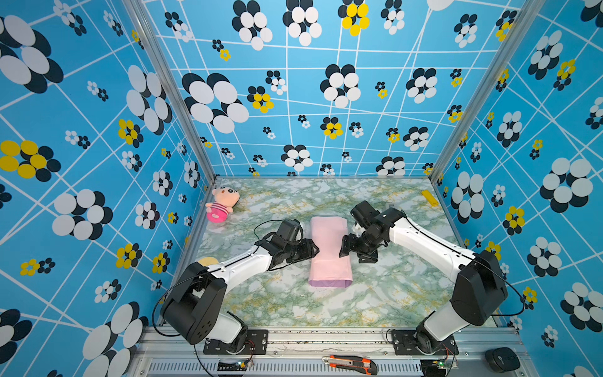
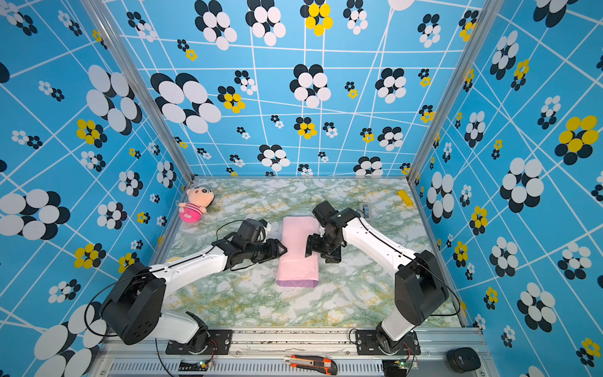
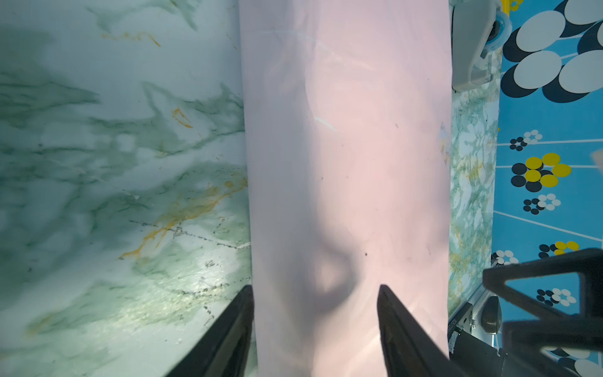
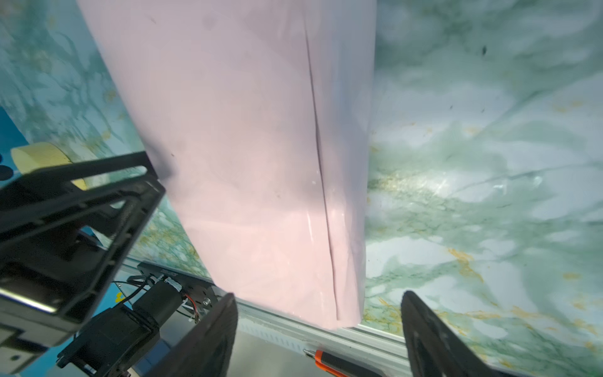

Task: Wrap a gift box in wrapping paper
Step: Smooth out the wrapping paper at the center of the table.

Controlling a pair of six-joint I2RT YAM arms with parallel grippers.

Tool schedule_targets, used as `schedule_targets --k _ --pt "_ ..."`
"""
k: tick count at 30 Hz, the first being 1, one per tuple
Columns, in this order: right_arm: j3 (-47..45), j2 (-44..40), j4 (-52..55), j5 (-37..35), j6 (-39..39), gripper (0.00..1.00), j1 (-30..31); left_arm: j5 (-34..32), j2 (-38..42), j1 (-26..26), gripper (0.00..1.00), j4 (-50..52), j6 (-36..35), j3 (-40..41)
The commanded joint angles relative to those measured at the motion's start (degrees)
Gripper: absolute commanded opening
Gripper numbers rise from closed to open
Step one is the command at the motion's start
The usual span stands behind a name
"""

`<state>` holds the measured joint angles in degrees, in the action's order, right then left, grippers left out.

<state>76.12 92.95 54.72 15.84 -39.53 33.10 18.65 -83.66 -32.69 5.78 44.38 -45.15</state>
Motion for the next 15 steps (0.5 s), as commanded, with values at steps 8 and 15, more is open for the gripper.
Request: schedule_targets --k 8,15 --pt "12.6 16.1 -0.9 0.9 9.6 0.80 -1.7 0.3 -0.3 0.4 0.57 -0.5 -0.3 -2.0" --pt "14.2 19.4 -1.0 0.9 10.0 0.68 -1.6 0.5 -1.8 0.3 0.54 -1.8 -0.4 -2.5"
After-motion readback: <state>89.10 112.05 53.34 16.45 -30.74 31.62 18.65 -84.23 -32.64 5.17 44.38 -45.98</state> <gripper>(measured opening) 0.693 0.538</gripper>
